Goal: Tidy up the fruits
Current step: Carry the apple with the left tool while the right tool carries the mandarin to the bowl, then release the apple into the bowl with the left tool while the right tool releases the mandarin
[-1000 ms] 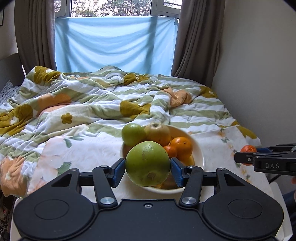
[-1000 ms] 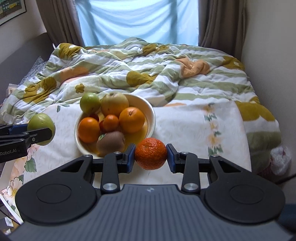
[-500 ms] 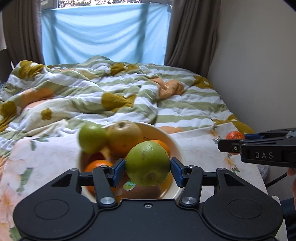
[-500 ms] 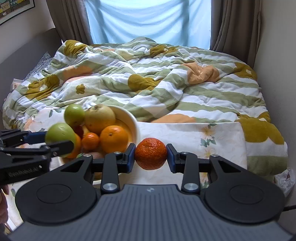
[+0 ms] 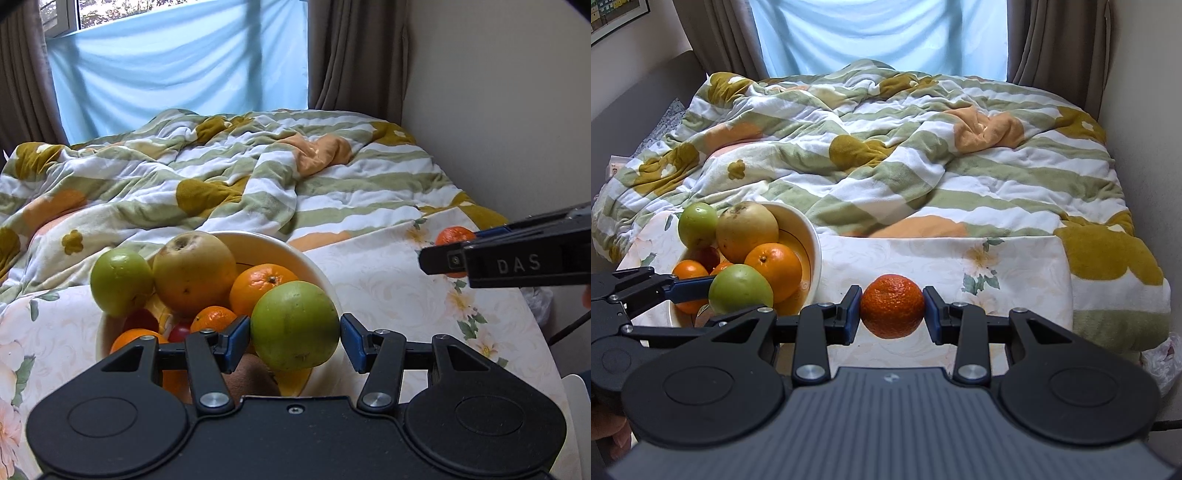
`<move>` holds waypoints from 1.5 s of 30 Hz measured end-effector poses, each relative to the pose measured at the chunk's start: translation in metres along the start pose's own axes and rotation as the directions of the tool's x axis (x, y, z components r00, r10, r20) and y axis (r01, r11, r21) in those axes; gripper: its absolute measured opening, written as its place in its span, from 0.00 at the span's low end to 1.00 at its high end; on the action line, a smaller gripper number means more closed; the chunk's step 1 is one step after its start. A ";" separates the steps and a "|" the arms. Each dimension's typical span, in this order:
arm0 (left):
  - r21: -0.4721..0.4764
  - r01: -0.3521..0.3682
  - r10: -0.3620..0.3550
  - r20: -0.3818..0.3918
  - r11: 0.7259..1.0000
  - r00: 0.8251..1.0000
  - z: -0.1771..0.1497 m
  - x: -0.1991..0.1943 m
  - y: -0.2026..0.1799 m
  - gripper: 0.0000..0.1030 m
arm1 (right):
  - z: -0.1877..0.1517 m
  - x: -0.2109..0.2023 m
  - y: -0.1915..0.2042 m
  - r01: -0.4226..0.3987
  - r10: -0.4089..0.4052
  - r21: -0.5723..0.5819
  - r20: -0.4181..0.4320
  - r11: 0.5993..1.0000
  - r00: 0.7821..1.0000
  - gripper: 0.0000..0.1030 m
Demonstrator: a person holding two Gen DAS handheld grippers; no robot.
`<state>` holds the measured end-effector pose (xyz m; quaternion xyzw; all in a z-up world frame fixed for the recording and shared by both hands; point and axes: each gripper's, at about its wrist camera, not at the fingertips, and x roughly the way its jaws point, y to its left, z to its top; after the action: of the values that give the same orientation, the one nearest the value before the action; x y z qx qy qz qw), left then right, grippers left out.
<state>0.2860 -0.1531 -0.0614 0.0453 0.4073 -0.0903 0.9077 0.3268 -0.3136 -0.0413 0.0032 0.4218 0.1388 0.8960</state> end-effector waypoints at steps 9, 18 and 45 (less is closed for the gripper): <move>-0.003 -0.013 0.013 0.001 1.000 1.000 -0.002 -0.002 -0.004 0.61 | 0.002 0.002 -0.002 -0.011 0.011 0.000 0.001 1.000 1.000 0.49; -0.037 -0.042 0.045 0.060 0.998 0.997 -0.001 -0.034 0.010 0.95 | 0.013 -0.007 0.009 -0.015 0.016 -0.013 0.022 1.000 1.000 0.49; -0.279 -0.154 0.174 0.049 0.948 0.984 -0.042 -0.105 0.126 1.00 | 0.028 0.034 0.146 -0.147 0.152 -0.197 0.011 0.969 0.988 0.49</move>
<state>0.2118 -0.0096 -0.0095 -0.0503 0.3773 0.0410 0.9238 0.3323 -0.1614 -0.0308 -0.0514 0.3930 0.2467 0.8843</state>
